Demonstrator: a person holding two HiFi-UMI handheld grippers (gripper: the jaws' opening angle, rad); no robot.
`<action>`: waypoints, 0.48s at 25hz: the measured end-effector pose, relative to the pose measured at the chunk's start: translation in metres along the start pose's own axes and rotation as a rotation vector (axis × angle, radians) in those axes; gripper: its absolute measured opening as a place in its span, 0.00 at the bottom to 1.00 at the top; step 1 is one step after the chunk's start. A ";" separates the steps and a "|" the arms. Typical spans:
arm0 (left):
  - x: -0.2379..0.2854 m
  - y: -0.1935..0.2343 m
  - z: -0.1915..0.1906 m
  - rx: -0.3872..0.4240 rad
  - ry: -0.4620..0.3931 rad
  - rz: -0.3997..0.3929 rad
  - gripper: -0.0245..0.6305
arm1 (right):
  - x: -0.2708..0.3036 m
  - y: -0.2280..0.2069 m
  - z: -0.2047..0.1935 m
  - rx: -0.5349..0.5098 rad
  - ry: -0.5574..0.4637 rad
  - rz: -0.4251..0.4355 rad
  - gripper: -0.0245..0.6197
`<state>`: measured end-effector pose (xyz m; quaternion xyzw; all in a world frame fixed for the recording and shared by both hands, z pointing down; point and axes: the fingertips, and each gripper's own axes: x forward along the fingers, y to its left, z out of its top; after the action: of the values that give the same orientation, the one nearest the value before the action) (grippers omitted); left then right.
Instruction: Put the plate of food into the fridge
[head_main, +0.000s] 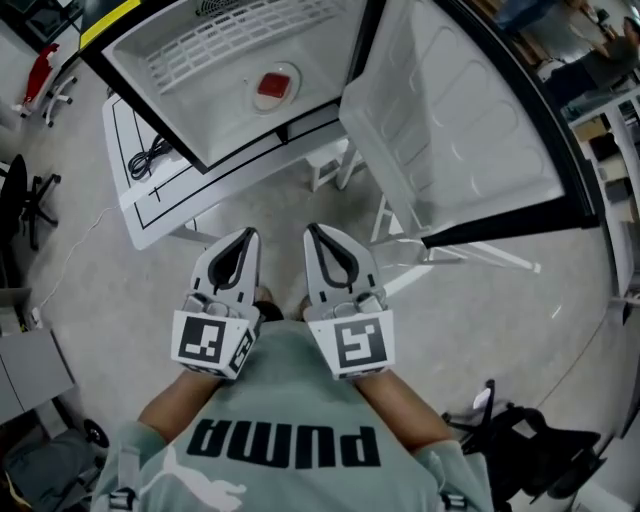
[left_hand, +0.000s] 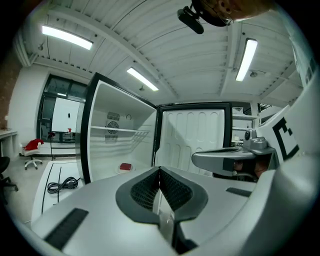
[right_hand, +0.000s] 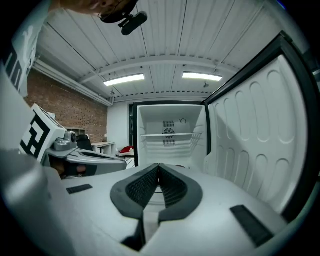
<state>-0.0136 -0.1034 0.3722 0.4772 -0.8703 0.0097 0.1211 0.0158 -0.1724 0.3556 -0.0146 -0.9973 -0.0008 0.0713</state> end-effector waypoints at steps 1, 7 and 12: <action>-0.004 0.001 0.002 0.001 -0.003 -0.004 0.04 | -0.001 0.005 0.000 0.003 0.003 -0.003 0.05; -0.028 0.021 0.005 0.018 -0.011 -0.045 0.04 | -0.002 0.030 0.009 0.017 -0.004 -0.062 0.05; -0.054 0.036 0.004 0.036 -0.016 -0.088 0.05 | -0.005 0.066 0.012 0.035 0.003 -0.098 0.05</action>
<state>-0.0162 -0.0396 0.3595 0.5173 -0.8491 0.0164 0.1059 0.0211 -0.1062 0.3435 0.0356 -0.9966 0.0131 0.0729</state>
